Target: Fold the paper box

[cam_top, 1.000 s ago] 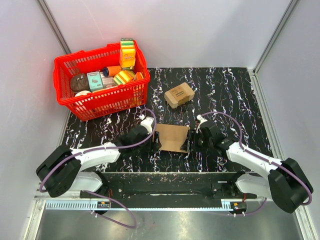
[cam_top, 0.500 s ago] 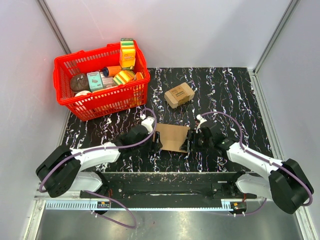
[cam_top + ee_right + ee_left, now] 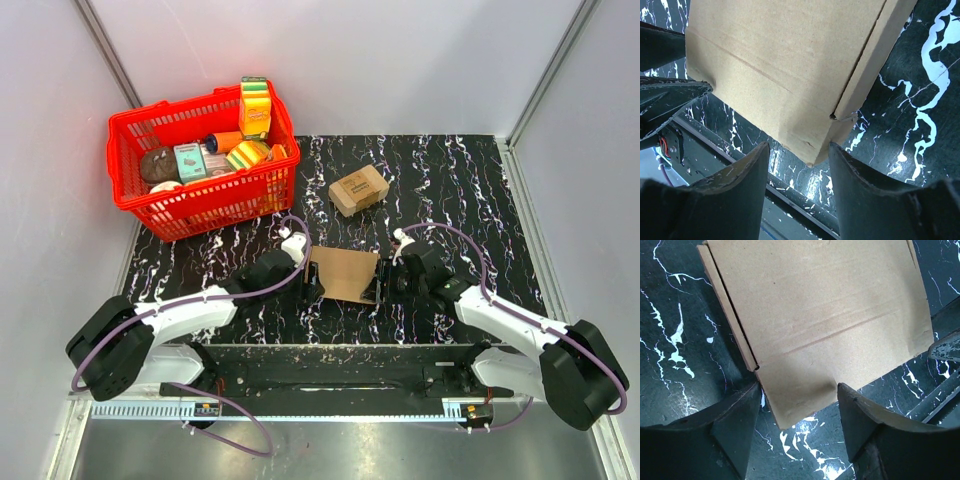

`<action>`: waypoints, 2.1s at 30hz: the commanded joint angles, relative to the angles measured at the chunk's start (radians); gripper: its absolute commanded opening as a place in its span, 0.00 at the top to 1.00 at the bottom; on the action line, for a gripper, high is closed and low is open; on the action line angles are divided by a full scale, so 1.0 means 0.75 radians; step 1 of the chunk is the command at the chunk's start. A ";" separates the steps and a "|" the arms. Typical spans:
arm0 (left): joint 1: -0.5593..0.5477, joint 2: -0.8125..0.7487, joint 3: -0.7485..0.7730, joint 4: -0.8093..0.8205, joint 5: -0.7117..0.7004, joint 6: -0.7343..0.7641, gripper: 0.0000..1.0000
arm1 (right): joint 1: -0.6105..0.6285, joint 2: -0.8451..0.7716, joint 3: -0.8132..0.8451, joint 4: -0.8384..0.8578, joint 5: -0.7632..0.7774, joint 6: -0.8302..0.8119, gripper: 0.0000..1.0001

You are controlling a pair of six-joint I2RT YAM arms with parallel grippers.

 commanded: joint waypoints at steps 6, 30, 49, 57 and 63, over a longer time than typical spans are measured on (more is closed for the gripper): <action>-0.005 0.013 0.019 0.104 0.076 -0.018 0.36 | 0.010 -0.014 0.022 0.037 -0.036 0.013 0.44; -0.005 0.062 0.027 0.038 -0.001 0.033 0.37 | 0.012 -0.004 0.034 -0.006 0.021 -0.024 0.44; -0.003 0.103 -0.001 0.147 0.023 0.004 0.41 | 0.012 0.017 0.014 0.024 0.042 -0.028 0.45; -0.003 0.130 -0.009 0.161 0.019 0.014 0.44 | 0.010 0.023 0.003 0.037 0.046 -0.032 0.45; -0.005 0.152 -0.018 0.169 0.009 0.017 0.44 | 0.012 0.035 0.005 0.026 0.056 -0.039 0.44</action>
